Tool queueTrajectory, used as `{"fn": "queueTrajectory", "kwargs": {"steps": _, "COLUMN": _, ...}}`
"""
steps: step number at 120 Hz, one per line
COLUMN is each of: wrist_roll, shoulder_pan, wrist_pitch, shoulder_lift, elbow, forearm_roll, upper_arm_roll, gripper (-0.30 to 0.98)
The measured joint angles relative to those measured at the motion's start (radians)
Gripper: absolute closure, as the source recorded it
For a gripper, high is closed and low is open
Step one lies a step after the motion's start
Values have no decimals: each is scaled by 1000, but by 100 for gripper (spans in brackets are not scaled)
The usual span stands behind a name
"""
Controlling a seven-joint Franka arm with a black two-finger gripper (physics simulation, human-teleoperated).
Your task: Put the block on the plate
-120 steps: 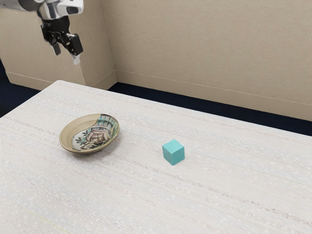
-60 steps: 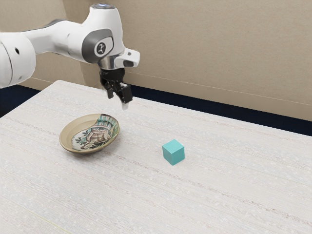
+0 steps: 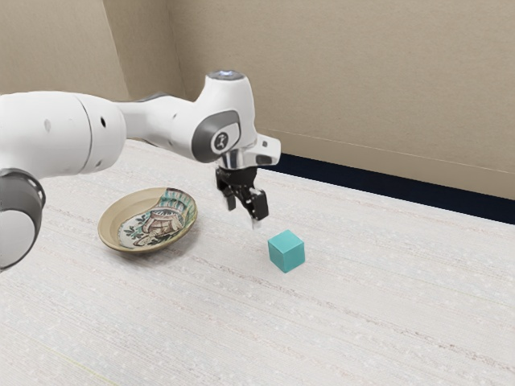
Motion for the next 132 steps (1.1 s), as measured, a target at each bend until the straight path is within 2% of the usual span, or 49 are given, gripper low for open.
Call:
{"fn": "queueTrajectory", "kwargs": {"steps": 44, "wrist_roll": -27, "shoulder_pan": -42, "wrist_pitch": 63, "shoulder_lift": 84, "elbow": 24, "forearm_roll": -23, "upper_arm_roll": 0, "gripper": 0}}
{"fn": "queueTrajectory", "kwargs": {"steps": 132, "wrist_roll": -17, "shoulder_pan": -42, "wrist_pitch": 81, "shoulder_lift": 300, "elbow": 241, "forearm_roll": -76, "upper_arm_roll": -10, "gripper": 0}}
